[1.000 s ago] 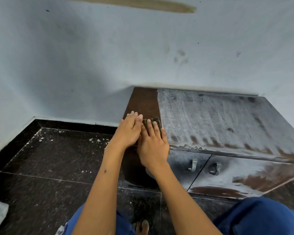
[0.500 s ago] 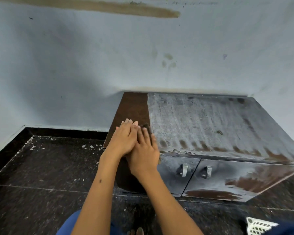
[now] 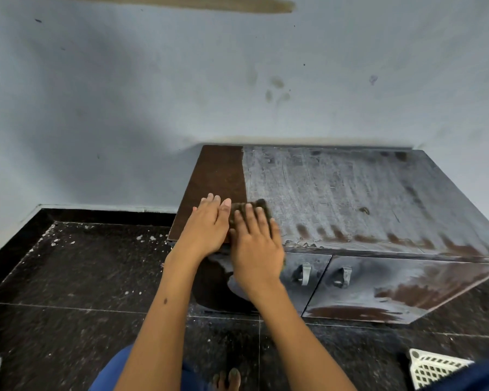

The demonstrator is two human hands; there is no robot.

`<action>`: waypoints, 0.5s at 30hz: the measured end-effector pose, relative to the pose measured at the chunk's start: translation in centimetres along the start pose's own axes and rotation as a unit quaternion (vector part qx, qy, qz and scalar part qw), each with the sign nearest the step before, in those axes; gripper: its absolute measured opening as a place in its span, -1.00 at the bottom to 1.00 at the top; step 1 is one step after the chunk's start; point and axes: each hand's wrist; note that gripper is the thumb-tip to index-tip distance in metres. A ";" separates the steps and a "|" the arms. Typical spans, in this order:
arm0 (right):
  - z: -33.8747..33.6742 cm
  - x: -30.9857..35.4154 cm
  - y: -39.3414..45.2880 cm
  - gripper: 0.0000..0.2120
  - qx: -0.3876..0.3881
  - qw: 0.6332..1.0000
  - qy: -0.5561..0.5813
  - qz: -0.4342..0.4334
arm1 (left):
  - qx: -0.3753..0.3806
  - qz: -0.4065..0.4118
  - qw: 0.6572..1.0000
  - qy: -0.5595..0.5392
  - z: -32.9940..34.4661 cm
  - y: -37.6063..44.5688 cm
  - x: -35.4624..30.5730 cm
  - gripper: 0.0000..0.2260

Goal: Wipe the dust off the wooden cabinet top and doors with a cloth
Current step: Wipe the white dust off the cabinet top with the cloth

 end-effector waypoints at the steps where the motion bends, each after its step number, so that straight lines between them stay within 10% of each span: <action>1: -0.2 -0.5 -0.1 -0.53 -0.013 1.000 0.002 0.021 | 0.002 0.000 1.000 0.005 0.1 0.0 0.0 -0.51; 15: -0.1 -0.9 1.0 -0.54 0.000 0.999 0.008 0.035 | 0.003 0.015 0.999 0.048 1.4 2.7 0.1 -0.50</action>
Point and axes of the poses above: each hand's wrist, its own y-axis towards the middle knuckle, its own z-axis out of the palm, x = y × z, and after that the axes turned 13 degrees about -x, right-handed
